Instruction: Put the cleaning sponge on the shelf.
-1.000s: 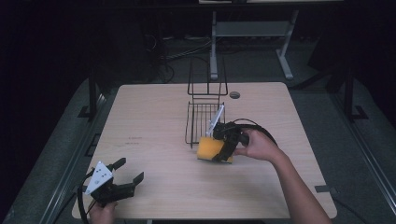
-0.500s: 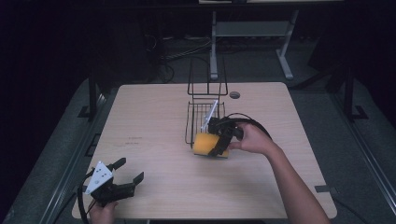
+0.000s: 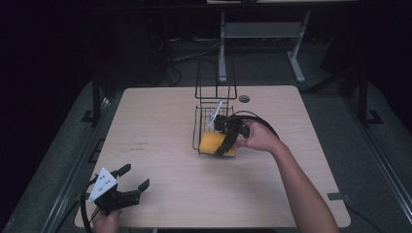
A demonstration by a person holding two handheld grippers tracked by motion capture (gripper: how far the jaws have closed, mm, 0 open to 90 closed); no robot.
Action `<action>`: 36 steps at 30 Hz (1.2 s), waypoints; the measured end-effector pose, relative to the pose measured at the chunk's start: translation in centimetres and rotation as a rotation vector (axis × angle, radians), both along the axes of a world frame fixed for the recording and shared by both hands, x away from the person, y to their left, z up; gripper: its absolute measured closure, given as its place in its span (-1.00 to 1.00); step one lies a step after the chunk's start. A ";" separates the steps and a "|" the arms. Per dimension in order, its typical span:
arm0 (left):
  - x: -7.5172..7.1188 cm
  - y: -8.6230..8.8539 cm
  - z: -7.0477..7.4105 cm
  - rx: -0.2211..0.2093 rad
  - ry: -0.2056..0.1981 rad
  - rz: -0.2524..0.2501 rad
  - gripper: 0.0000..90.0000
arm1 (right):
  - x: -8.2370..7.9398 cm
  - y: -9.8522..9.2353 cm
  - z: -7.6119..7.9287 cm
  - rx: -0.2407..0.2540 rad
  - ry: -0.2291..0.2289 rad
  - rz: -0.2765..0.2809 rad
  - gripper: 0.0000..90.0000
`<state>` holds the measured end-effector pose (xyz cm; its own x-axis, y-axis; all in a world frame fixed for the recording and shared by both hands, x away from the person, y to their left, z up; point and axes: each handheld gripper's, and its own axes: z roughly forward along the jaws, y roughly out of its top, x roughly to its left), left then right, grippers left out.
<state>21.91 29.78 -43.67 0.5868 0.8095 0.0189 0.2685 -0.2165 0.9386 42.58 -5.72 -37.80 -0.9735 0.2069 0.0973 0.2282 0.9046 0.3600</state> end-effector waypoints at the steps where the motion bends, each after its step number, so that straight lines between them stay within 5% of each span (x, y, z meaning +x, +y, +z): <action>1: 0.0 0.0 0.0 0.001 0.000 0.001 -0.69 | 0.4 0.1 0.0 0.003 0.003 -0.007 -0.52; 9: 0.0 -0.2 0.0 -0.003 -0.005 -0.005 -0.69 | 1.6 -0.2 -0.8 0.021 0.037 -0.021 -0.52; 36: 0.0 -0.2 0.0 0.003 -0.001 -0.012 -0.69 | 4.2 0.9 -0.5 -0.026 0.015 -0.031 -0.52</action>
